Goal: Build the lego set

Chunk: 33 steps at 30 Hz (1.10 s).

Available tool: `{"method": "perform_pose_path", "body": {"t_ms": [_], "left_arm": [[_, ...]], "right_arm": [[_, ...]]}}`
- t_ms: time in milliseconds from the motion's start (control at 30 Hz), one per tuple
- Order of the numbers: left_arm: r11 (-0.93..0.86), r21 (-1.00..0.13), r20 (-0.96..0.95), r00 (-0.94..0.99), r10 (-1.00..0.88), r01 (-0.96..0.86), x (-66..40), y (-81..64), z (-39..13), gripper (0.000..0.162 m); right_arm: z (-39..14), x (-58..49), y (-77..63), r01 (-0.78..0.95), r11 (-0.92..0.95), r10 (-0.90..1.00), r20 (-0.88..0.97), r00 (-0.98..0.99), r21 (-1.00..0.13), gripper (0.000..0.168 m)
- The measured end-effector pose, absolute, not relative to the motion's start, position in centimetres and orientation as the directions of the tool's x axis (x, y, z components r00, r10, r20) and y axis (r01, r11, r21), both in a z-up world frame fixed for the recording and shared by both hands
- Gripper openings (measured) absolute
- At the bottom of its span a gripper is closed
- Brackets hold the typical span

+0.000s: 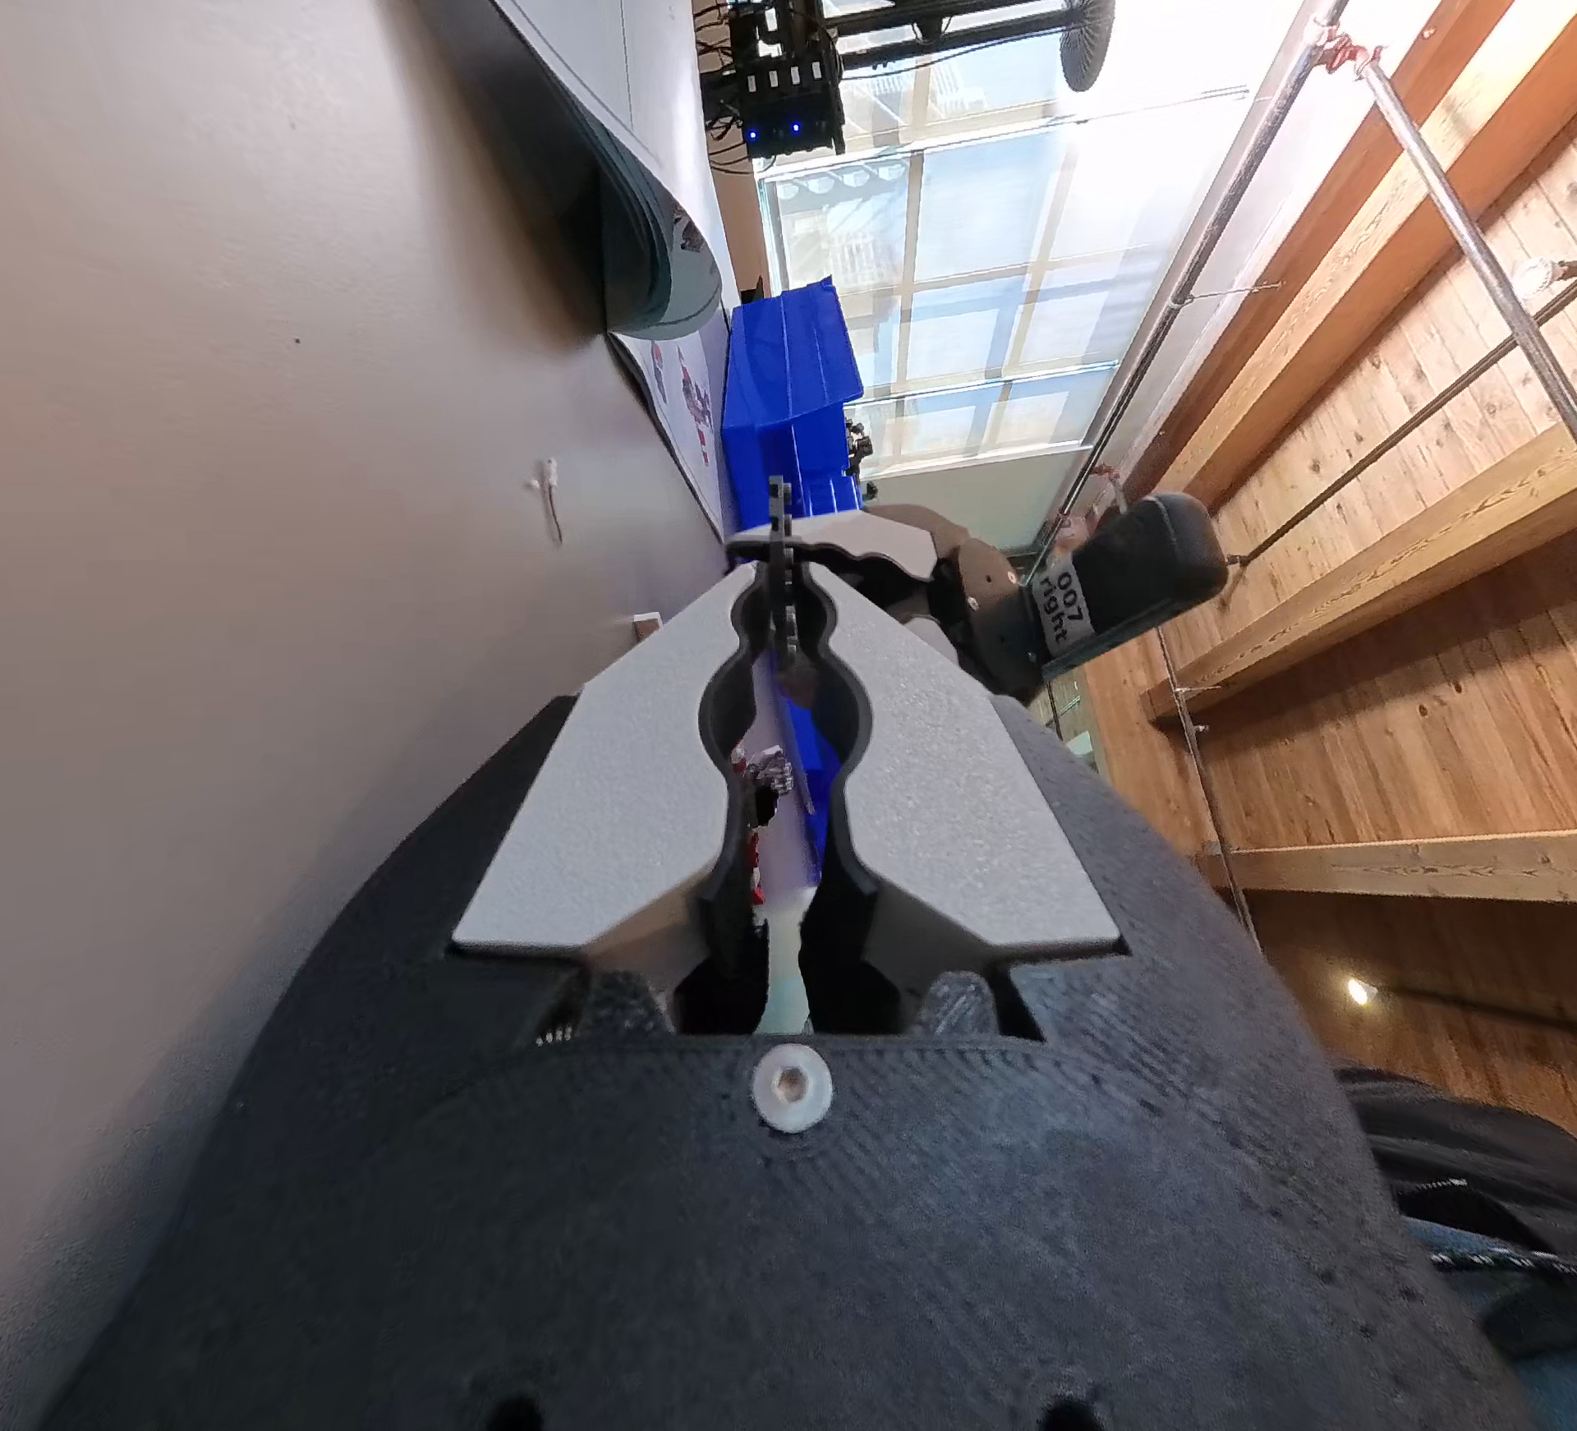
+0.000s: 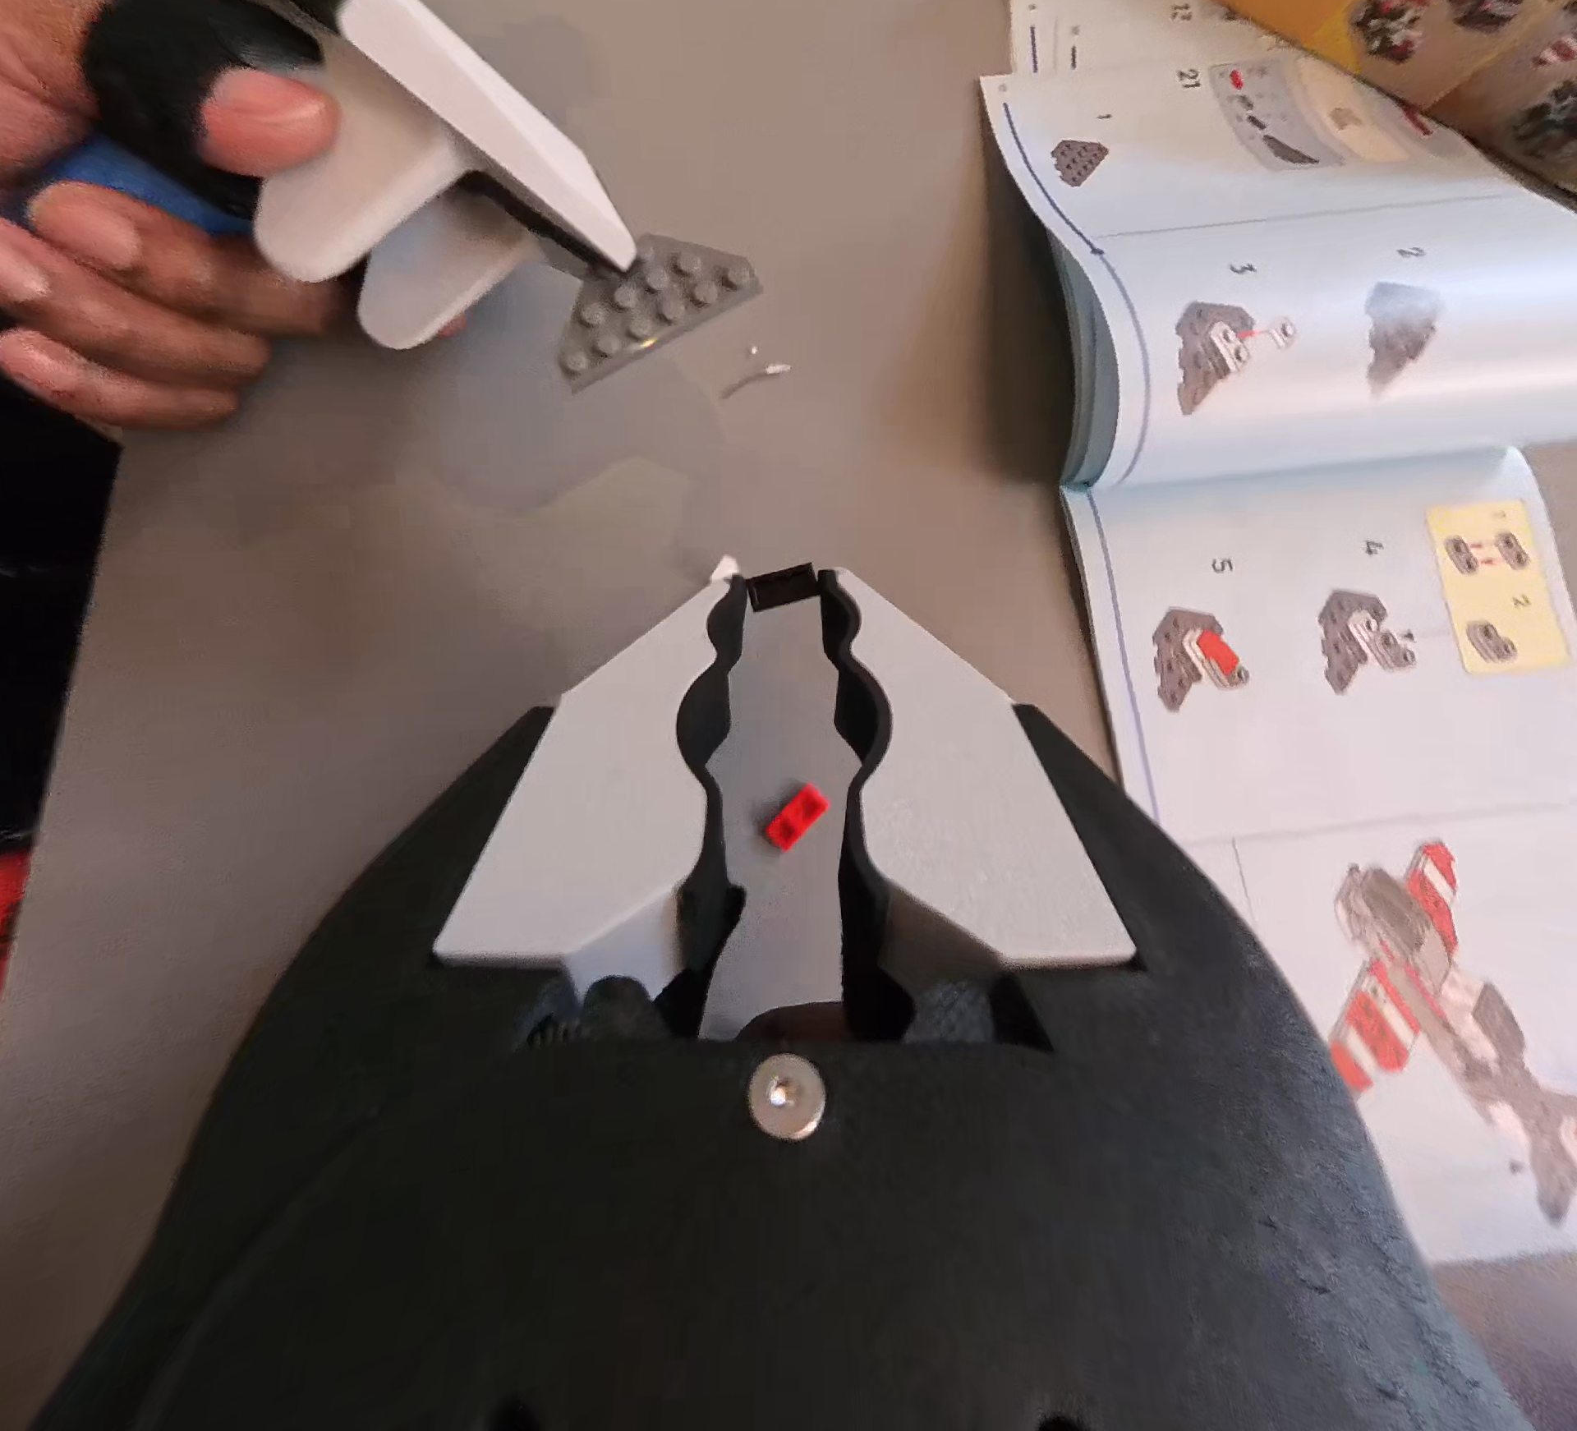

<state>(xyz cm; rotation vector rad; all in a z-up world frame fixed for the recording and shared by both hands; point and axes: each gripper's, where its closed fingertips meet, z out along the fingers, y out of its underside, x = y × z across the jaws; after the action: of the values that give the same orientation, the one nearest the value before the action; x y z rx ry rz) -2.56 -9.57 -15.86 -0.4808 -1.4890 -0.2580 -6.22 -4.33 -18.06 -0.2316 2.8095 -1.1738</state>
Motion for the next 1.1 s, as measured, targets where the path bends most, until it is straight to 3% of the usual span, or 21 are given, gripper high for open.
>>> {"method": "perform_pose_path", "body": {"t_ms": [33,600,1100], "left_arm": [[0.877,-0.153,0.988,0.078,0.132,0.456,-2.6,-9.4,-15.9,0.006],[0.857,-0.185,0.983,0.073,0.171,0.481,-2.5,-8.6,-16.1,0.005],[0.837,-0.189,0.982,0.078,0.174,0.514,-2.2,-7.8,-16.1,0.005]], "right_arm": [[-17.7,-6.0,-3.8,-0.092,0.686,-0.166,-0.032,-0.986,-0.722,0.018],[-18.5,-3.8,-0.3,-0.091,0.729,-0.15,-0.029,-0.988,-0.679,0.025],[-21.0,-1.3,-2.0,-0.227,0.783,-0.274,0.006,-0.962,-0.58,0.028]]}}
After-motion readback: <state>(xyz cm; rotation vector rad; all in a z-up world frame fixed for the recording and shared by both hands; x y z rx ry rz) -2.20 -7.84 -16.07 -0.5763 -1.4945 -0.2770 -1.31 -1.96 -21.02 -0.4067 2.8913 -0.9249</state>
